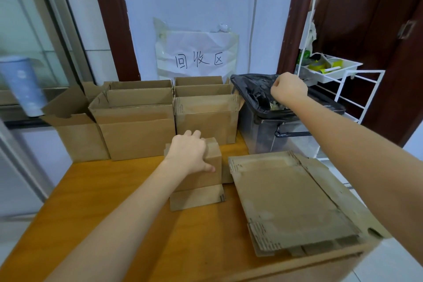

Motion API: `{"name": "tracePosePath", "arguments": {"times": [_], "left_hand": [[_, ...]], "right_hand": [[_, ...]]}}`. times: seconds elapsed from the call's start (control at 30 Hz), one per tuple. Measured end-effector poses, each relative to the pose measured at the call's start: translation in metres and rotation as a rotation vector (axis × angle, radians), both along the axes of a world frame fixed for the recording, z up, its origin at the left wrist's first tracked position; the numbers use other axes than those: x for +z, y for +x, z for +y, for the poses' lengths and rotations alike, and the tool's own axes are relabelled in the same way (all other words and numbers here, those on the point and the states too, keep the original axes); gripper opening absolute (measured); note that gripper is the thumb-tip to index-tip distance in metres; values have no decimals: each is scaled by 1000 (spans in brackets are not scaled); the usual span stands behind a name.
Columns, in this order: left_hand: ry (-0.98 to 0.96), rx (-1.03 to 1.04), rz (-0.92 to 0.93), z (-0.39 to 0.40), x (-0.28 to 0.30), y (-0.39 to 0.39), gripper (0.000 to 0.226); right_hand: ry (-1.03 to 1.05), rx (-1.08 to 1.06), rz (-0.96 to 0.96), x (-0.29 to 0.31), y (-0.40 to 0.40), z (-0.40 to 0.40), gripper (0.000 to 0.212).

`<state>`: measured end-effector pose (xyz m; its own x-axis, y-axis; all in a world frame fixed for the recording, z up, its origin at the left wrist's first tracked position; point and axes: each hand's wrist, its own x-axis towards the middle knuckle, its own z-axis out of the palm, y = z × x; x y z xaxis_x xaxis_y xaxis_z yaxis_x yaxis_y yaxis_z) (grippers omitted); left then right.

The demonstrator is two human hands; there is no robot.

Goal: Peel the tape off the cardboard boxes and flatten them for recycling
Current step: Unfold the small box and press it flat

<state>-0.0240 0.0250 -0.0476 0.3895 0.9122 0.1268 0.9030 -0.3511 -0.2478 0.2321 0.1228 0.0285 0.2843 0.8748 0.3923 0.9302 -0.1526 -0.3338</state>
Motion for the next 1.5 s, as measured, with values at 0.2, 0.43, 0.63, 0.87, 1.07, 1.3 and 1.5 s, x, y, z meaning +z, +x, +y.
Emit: {"name": "tracePosePath", "arguments": {"times": [0.2,0.43,0.63,0.87,1.07,1.3,1.5], "left_hand": [[-15,12,12,-29,4,-19,69],[19,25,-19,-81,1,-46,69],[86,4,-59,-121,-7,-64,78],[113,-17,-199,-151,-26,-79,73],[69,12,-529,-167,-38,-101,66],[-54,98,-647,-171,-41,-135,66],[16,114,-666,-173,-36,-129,62]], "right_hand": [[58,113,-82,19,-47,-46,24],[51,432,-79,-4,-120,-119,25],[-156,696,-69,-46,-163,-176,28],[-193,781,40,-81,-181,-218,30],[-149,752,53,-101,-182,-233,29],[-187,783,56,-104,-173,-241,50],[-128,841,27,-98,-170,-243,44]]}}
